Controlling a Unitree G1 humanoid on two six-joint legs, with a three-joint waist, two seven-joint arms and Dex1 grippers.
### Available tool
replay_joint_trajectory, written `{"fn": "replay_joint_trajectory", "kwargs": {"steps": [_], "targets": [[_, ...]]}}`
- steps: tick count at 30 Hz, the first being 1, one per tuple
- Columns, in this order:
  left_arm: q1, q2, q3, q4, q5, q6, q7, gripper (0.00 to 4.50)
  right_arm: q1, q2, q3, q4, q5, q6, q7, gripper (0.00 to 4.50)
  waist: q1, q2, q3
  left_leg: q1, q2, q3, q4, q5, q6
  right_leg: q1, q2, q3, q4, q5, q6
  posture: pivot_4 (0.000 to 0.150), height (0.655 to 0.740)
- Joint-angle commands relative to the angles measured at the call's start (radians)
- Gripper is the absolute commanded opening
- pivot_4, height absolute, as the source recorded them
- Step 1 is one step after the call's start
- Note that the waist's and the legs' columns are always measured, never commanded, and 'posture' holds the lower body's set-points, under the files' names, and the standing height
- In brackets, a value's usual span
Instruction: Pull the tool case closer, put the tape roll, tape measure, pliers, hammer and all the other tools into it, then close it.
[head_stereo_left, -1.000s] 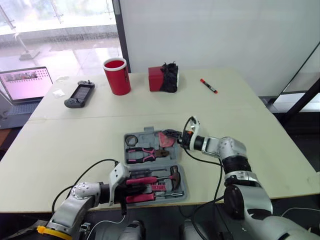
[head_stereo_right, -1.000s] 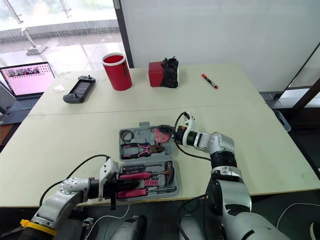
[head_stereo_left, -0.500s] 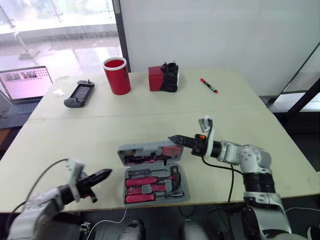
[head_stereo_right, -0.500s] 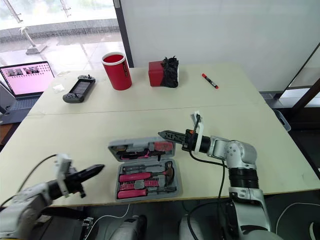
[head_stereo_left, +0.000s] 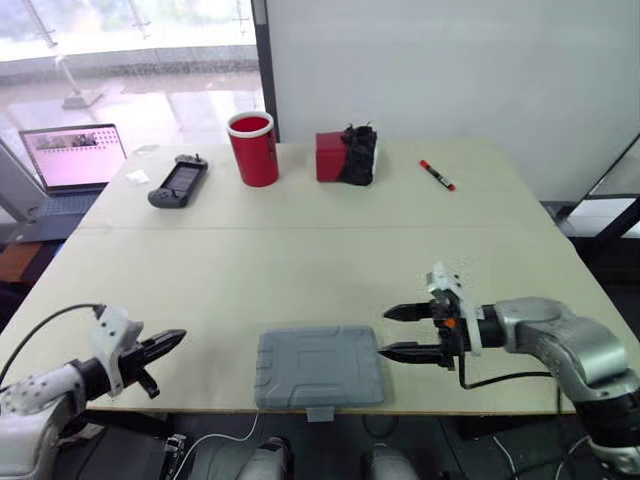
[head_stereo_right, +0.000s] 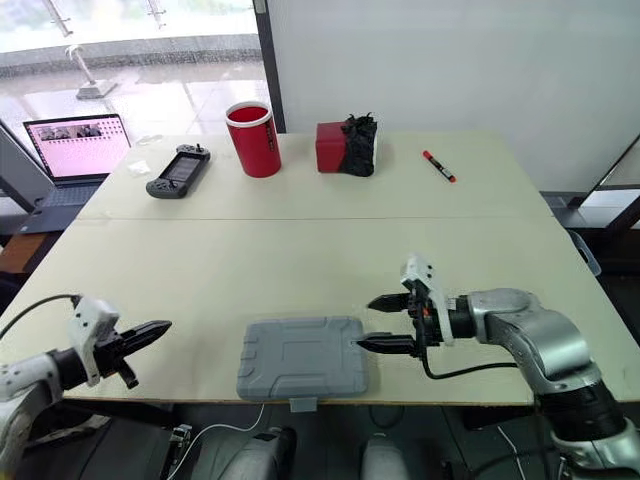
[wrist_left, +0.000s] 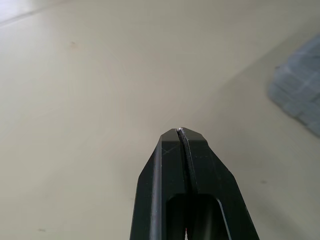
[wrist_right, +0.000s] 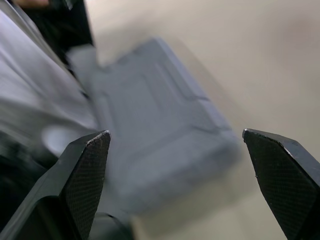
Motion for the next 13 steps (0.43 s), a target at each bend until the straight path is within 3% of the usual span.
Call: {"fn": "replay_joint_trajectory", "kwargs": {"steps": [1,7,13], "targets": [[0.02,0.032,0.026,-0.02,0.025,-0.069,-0.019,0.0,0.092,-0.015,-0.085,-0.046,-0.044,-0.166,-0.012,4.48,-0.003,0.0,0.0,0.0,0.0,0.0,0.0,0.0,0.001,0.0,0.0,0.0,0.0,0.0,0.0,0.15,0.74],[0.042,0.059,0.051,0.004,0.001,-0.07,-0.046,0.0,0.242,0.053,-0.278,-0.058,-0.049,-0.29,-0.144,4.48,-0.002,0.0,0.0,0.001,0.0,0.001,0.001,0.0,0.001,0.001,0.0,0.0,0.0,0.0,0.0,0.15,0.74],[0.038,0.076,0.065,0.0,-0.004,-0.035,-0.041,0.0,0.279,0.073,-0.241,-0.122,-0.059,-0.285,-0.188,4.48,-0.003,0.0,0.0,0.001,0.001,0.0,0.001,0.0,0.001,0.002,0.0,0.0,0.0,0.0,0.0,0.15,0.74]]}}
